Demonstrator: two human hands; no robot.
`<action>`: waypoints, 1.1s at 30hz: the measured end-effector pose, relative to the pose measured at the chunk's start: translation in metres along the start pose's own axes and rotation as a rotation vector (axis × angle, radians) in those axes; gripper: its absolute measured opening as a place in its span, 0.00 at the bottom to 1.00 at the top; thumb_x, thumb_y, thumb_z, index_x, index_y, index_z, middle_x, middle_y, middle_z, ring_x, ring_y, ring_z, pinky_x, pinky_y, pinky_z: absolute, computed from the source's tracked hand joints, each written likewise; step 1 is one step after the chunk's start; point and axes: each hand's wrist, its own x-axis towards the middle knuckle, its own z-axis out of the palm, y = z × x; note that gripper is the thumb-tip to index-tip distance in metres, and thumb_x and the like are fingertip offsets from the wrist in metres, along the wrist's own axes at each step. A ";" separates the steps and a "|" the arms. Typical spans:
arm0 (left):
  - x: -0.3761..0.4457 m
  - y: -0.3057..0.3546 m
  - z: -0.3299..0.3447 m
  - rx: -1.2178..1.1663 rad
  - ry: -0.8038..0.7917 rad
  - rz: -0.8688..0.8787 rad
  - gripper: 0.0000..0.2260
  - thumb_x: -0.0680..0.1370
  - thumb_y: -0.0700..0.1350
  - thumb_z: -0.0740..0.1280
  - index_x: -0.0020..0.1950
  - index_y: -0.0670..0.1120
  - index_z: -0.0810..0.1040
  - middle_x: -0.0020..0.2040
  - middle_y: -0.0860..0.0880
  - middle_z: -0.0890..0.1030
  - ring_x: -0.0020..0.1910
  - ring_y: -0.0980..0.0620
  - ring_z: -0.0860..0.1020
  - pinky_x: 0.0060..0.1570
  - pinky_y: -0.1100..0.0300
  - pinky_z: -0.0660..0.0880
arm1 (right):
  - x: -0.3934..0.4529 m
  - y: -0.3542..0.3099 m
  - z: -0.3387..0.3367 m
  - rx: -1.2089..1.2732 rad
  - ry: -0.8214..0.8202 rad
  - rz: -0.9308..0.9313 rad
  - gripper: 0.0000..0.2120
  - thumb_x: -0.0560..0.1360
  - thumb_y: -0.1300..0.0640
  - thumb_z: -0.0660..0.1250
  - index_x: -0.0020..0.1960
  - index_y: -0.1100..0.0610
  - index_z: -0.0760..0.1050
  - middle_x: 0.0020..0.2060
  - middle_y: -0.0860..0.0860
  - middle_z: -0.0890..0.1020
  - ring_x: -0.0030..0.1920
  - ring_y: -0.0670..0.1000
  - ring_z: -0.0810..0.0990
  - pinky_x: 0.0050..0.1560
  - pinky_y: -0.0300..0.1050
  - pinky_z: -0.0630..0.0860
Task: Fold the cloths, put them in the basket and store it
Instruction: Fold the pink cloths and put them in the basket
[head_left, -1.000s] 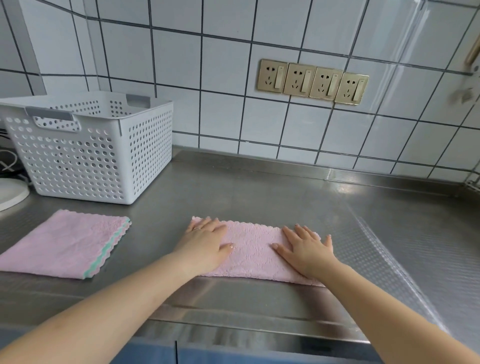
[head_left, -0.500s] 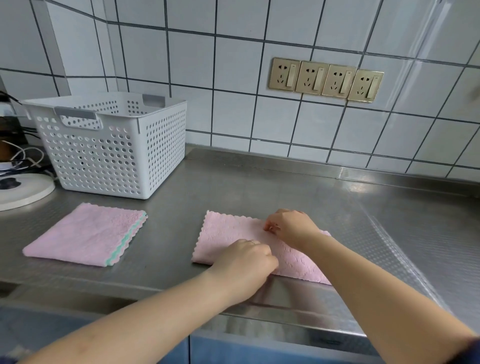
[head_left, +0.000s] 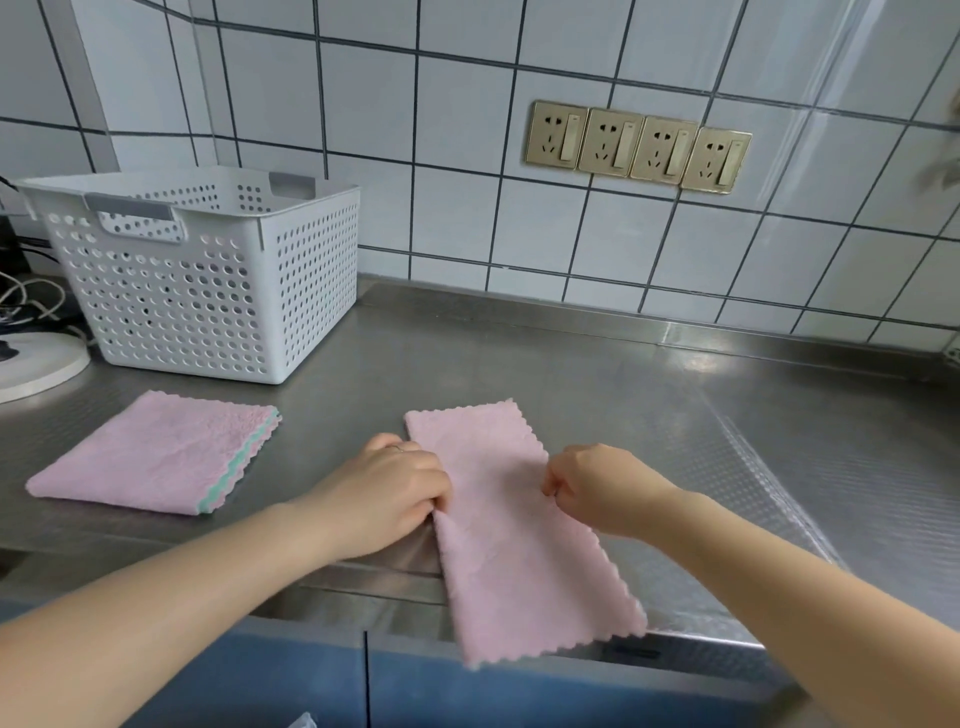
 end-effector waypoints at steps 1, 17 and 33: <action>0.000 -0.005 0.000 -0.017 -0.014 0.000 0.09 0.68 0.47 0.57 0.40 0.55 0.76 0.38 0.60 0.78 0.41 0.60 0.72 0.49 0.60 0.63 | -0.005 -0.003 0.000 0.009 -0.004 -0.006 0.14 0.74 0.58 0.57 0.54 0.51 0.77 0.53 0.48 0.79 0.55 0.52 0.77 0.55 0.45 0.73; -0.043 0.020 -0.020 -0.101 -0.534 0.109 0.31 0.70 0.56 0.52 0.72 0.65 0.44 0.75 0.64 0.41 0.72 0.67 0.35 0.70 0.56 0.30 | -0.093 0.015 0.036 -0.039 -0.090 -0.356 0.35 0.71 0.41 0.51 0.75 0.38 0.42 0.76 0.40 0.43 0.74 0.38 0.37 0.74 0.50 0.37; -0.013 0.047 -0.013 -1.081 0.442 -0.400 0.12 0.77 0.41 0.63 0.57 0.56 0.72 0.49 0.54 0.82 0.51 0.58 0.78 0.54 0.65 0.70 | -0.067 -0.025 0.019 0.947 0.536 0.081 0.08 0.78 0.56 0.61 0.41 0.51 0.74 0.29 0.46 0.77 0.32 0.44 0.72 0.40 0.49 0.73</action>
